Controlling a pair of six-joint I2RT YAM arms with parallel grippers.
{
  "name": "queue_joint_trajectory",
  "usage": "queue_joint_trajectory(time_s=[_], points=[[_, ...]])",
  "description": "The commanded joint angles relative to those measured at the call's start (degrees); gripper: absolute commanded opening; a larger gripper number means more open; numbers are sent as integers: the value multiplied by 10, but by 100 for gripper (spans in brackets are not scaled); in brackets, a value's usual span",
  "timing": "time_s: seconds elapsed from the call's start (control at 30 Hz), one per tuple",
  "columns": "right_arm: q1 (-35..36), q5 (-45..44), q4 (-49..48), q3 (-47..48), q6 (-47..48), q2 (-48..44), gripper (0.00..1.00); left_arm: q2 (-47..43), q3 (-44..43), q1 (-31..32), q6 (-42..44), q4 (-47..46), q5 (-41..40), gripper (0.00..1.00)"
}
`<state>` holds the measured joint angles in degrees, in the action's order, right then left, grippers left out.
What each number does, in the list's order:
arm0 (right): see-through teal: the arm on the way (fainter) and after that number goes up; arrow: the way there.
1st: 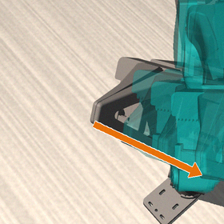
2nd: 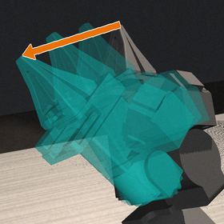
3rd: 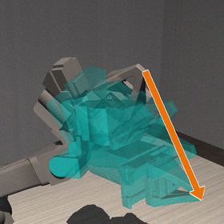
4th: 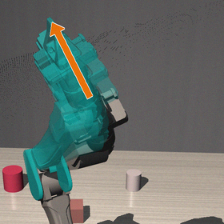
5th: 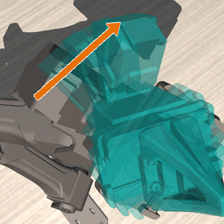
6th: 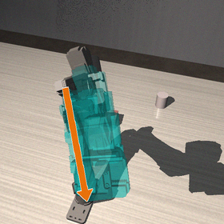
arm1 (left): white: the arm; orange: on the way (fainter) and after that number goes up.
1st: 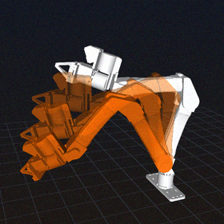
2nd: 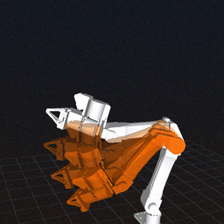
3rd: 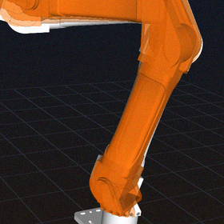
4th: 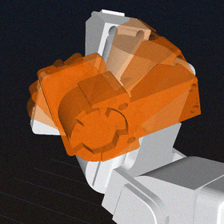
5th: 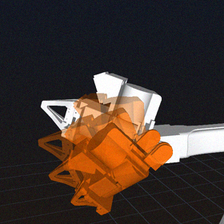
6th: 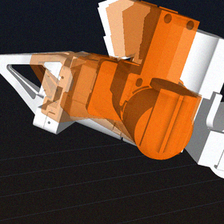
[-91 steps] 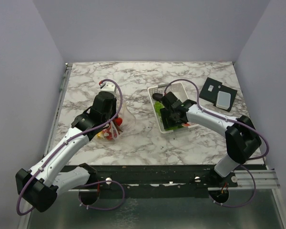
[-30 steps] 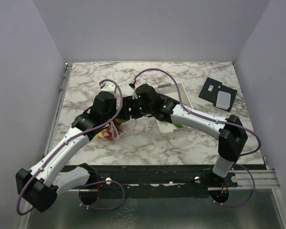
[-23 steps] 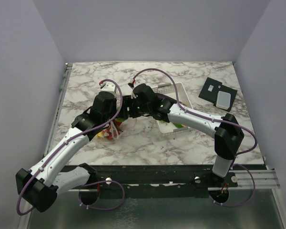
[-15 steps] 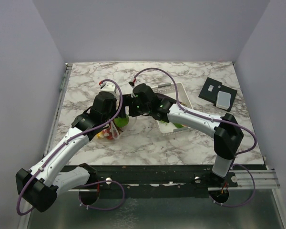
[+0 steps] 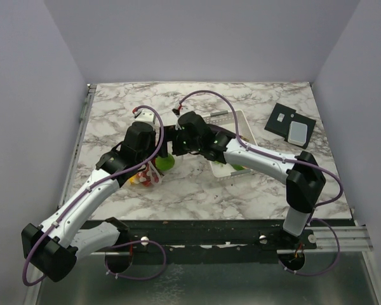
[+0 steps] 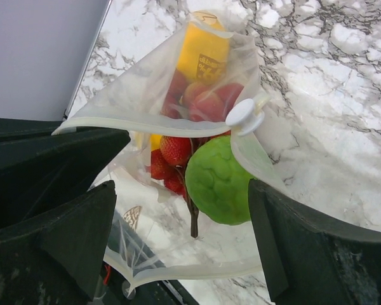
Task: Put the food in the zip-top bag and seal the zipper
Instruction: Place the fake vegetable in the zipper food storage bag.
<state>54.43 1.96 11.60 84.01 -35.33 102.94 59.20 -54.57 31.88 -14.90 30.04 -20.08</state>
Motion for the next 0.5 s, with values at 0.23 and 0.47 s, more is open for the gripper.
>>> queue_joint_trajectory(time_s=[0.23,0.47], points=[[5,-68,20,-65,32,-97,88,1,7,-1,2,-6,7,0],[4,-132,71,-98,71,-160,86,2,7,-2,2,-6,8,0]])
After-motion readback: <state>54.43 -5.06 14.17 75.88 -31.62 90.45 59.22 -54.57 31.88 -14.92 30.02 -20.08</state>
